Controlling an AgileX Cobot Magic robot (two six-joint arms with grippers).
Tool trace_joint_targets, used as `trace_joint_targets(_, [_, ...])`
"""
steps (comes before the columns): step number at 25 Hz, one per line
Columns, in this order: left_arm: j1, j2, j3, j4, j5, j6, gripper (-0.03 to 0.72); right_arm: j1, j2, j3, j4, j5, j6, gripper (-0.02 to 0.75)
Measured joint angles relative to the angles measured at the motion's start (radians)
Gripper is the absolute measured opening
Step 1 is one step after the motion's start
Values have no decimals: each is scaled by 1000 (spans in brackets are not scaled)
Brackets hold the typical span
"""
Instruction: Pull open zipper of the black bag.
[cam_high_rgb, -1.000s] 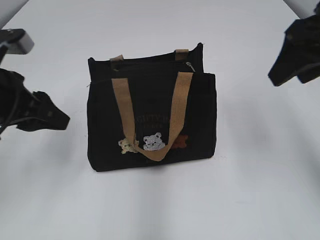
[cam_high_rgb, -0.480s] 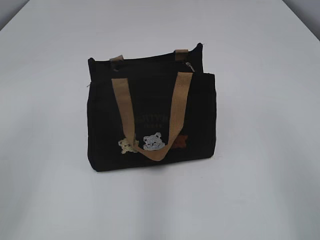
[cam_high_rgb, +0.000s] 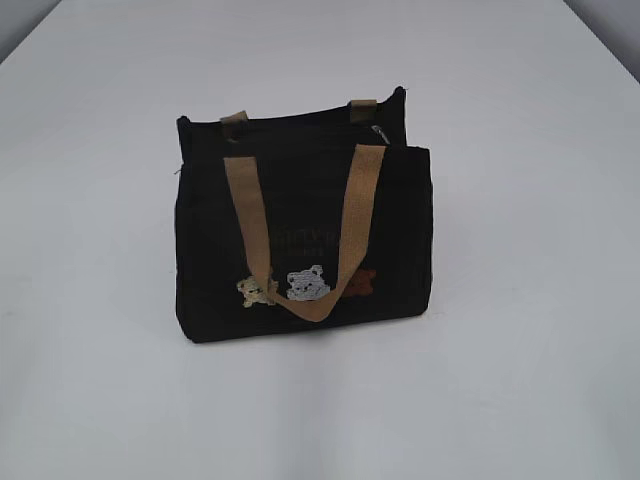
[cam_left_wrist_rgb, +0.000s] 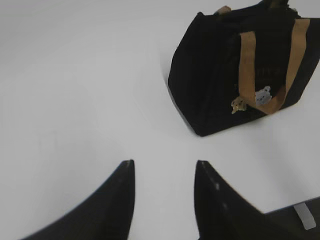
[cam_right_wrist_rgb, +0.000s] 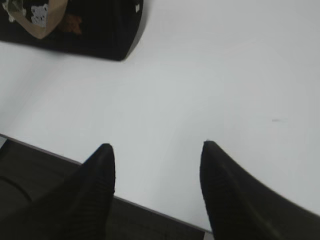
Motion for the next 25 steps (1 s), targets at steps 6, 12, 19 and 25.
trace_joint_targets(6, [0,-161,169,-2,8,1,296,0,-37,2,0,-5,0,428])
trace_joint_targets(12, [0,-268,173,-10,3,9,289,0,-37,3,-4,-7,1,422])
trace_joint_targets(19, [0,-268,173,-17,2,10,288,0,-37,3,-4,-7,1,397])
trace_joint_targets(25, [11,-270,173,-19,2,10,288,0,-37,3,-3,-7,2,393])
